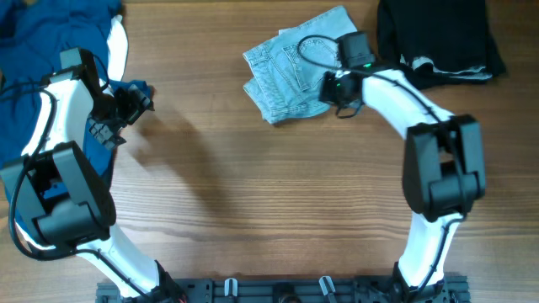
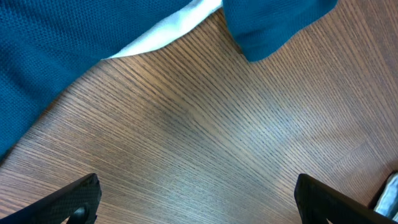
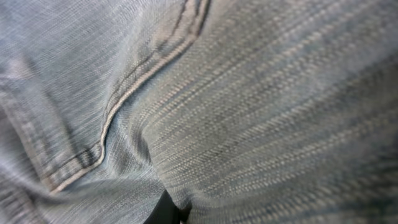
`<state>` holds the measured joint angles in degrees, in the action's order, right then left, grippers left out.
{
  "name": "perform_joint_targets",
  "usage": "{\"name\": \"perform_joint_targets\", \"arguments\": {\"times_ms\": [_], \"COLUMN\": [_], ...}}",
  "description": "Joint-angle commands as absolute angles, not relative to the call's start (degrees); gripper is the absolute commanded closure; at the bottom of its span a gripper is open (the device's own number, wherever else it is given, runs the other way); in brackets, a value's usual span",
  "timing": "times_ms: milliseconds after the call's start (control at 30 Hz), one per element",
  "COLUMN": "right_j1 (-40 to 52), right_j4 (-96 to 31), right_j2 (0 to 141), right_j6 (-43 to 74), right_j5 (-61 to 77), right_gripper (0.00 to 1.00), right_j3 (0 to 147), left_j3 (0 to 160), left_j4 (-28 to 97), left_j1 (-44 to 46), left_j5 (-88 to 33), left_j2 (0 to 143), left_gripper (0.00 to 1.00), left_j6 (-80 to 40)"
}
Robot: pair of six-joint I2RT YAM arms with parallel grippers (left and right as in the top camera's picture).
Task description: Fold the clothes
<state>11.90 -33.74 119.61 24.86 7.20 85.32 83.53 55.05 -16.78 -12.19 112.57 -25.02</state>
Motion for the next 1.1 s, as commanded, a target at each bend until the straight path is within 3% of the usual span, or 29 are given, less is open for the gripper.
{"name": "perform_joint_targets", "arguments": {"times_ms": [0,100,133,200,233,300,500,600,1067], "right_j1": [6.72,3.07,2.31,1.96,1.96,2.02,4.08,7.66,11.79], "right_j4": [-37.60,-40.12,-40.80,-41.30,-41.34,-41.80,-52.31,-52.88,-25.17], "right_j2": [111.48,110.13,110.30,110.37,110.37,110.37,110.37,110.37,111.63], "right_j6": [17.72,15.07,15.05,15.20,15.68,19.49,30.87,35.51,49.28], "right_j5": [14.44,15.62,15.57,15.57,15.62,16.69,20.47,15.90,8.36], "right_gripper": [0.96,0.95,0.79,0.28,0.12,0.01,0.00,0.00,0.00], "right_j3": [88.71,88.71,88.62,88.60,88.60,88.60,87.46,83.55,67.72], "left_j3": [84.33,84.33,84.33,84.33,84.33,84.33,84.33,84.33,84.33], "left_j4": [55.05,54.98,54.98,54.98,54.98,55.07,55.11,55.35,56.51], "left_j1": [-16.60,-16.60,-16.60,-16.60,-16.60,-16.60,-16.60,-16.60,-16.60], "left_j5": [-11.88,-11.88,-11.88,-11.88,-11.90,-11.90,-11.90,-11.90,-11.90], "left_j2": [111.55,111.55,111.55,111.55,111.53,111.53,111.53,111.53,111.53], "left_gripper": [0.00,0.00,0.00,0.00,0.00,0.00,0.00,0.00,0.00], "left_j6": [-25.76,-25.76,-25.78,-25.78,-25.78,-25.78,-25.78,-25.78,-25.76]}}
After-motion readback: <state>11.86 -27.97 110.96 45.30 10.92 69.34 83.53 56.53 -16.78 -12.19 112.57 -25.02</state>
